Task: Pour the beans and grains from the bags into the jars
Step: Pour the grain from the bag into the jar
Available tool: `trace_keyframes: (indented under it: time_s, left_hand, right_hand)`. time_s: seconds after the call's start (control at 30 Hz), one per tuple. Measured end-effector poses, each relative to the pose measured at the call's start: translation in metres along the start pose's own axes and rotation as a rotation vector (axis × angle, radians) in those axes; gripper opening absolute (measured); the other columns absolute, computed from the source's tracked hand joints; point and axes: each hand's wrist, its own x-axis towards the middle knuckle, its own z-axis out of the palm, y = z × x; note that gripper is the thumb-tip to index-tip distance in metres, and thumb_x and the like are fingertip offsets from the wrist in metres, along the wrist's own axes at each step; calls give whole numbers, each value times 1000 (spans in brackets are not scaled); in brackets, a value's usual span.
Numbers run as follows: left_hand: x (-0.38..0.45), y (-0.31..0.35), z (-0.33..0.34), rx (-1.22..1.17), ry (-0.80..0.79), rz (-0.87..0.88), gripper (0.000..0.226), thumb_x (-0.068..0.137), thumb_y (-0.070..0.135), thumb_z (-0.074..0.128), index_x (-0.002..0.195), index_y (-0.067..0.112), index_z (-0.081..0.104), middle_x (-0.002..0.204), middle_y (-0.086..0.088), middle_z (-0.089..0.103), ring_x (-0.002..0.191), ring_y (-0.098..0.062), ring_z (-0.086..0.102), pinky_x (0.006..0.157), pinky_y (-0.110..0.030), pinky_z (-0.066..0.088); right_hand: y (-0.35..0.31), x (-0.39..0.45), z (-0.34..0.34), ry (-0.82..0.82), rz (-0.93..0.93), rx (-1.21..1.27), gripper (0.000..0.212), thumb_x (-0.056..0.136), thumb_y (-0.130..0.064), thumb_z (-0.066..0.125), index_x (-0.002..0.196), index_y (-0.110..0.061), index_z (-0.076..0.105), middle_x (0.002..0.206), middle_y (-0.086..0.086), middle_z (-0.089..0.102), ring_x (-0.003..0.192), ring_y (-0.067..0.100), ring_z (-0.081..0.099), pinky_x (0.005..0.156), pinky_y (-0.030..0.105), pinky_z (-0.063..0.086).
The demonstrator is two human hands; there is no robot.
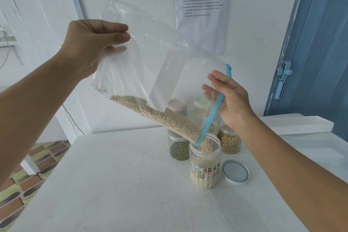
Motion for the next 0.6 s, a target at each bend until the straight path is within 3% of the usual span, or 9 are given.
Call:
trace_keyframes:
  time_s: [0.6]
  left_hand:
    - [5, -6, 10, 16, -38, 20, 19, 76, 3, 88, 94, 10, 82, 90, -3, 80, 94, -20, 75, 91, -38, 62]
  right_hand:
    - [8, 2, -8, 36, 7, 7, 22, 92, 0, 71, 105, -15, 78, 110, 4, 78, 94, 28, 77, 83, 34, 62]
